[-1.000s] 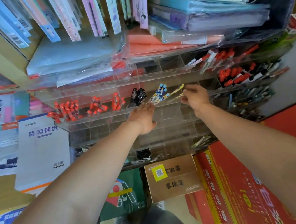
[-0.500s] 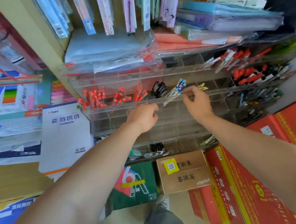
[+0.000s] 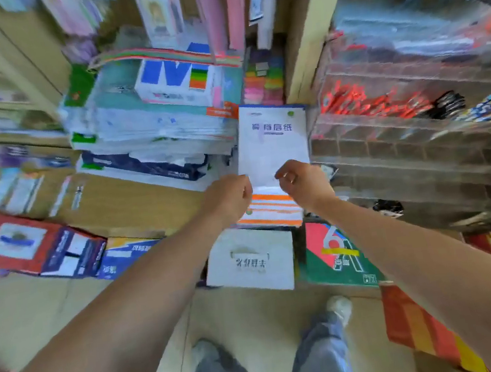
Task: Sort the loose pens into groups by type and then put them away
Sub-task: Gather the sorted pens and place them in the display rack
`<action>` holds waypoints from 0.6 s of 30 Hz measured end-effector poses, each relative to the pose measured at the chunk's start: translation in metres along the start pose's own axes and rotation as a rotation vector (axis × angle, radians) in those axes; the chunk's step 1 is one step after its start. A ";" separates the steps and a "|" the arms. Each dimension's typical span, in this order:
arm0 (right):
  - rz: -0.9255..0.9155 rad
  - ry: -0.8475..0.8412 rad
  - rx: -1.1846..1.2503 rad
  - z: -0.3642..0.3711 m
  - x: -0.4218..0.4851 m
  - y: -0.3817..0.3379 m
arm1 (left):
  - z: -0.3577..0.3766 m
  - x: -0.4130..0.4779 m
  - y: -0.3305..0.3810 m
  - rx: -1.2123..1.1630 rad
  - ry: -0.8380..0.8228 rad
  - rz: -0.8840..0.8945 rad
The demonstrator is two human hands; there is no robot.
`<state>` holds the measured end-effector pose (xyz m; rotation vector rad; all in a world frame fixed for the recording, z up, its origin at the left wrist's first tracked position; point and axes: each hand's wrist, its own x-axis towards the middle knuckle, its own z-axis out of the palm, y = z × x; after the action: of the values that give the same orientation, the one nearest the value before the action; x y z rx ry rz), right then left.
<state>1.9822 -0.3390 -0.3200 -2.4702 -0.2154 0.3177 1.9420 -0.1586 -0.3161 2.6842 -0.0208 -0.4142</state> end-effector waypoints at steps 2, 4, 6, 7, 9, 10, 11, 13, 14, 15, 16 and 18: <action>-0.007 -0.058 0.003 0.043 0.000 -0.041 | -0.007 -0.026 -0.055 0.011 -0.016 -0.024; -0.034 -0.112 0.008 0.085 0.001 -0.078 | -0.010 -0.047 -0.106 0.002 -0.025 -0.069; -0.060 -0.171 -0.008 0.125 0.005 -0.109 | -0.008 -0.061 -0.156 0.018 -0.044 -0.121; -0.078 -0.208 -0.027 0.144 0.007 -0.121 | -0.006 -0.066 -0.179 0.030 -0.049 -0.145; -0.104 -0.310 -0.062 0.182 0.015 -0.143 | -0.003 -0.075 -0.226 0.045 -0.069 -0.195; -0.112 -0.359 -0.083 0.201 0.021 -0.152 | -0.003 -0.080 -0.247 0.054 -0.081 -0.221; -0.120 -0.404 -0.115 0.218 0.027 -0.161 | -0.003 -0.083 -0.267 0.057 -0.094 -0.250; -0.139 -0.486 -0.183 0.252 0.041 -0.178 | -0.004 -0.089 -0.305 0.046 -0.104 -0.318; -0.146 -0.521 -0.210 0.267 0.048 -0.187 | -0.004 -0.090 -0.323 0.036 -0.105 -0.350; -0.155 -0.552 -0.238 0.282 0.056 -0.197 | -0.005 -0.089 -0.342 0.016 -0.111 -0.384; -0.164 -0.578 -0.267 0.295 0.064 -0.206 | -0.006 -0.088 -0.360 -0.005 -0.121 -0.411; -0.172 -0.624 -0.300 0.321 0.083 -0.224 | -0.011 -0.081 -0.394 -0.031 -0.143 -0.443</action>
<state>1.9547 0.0398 -0.4459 -2.5413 -0.7780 1.0408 1.8484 0.2110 -0.4456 2.6109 0.5412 -0.7313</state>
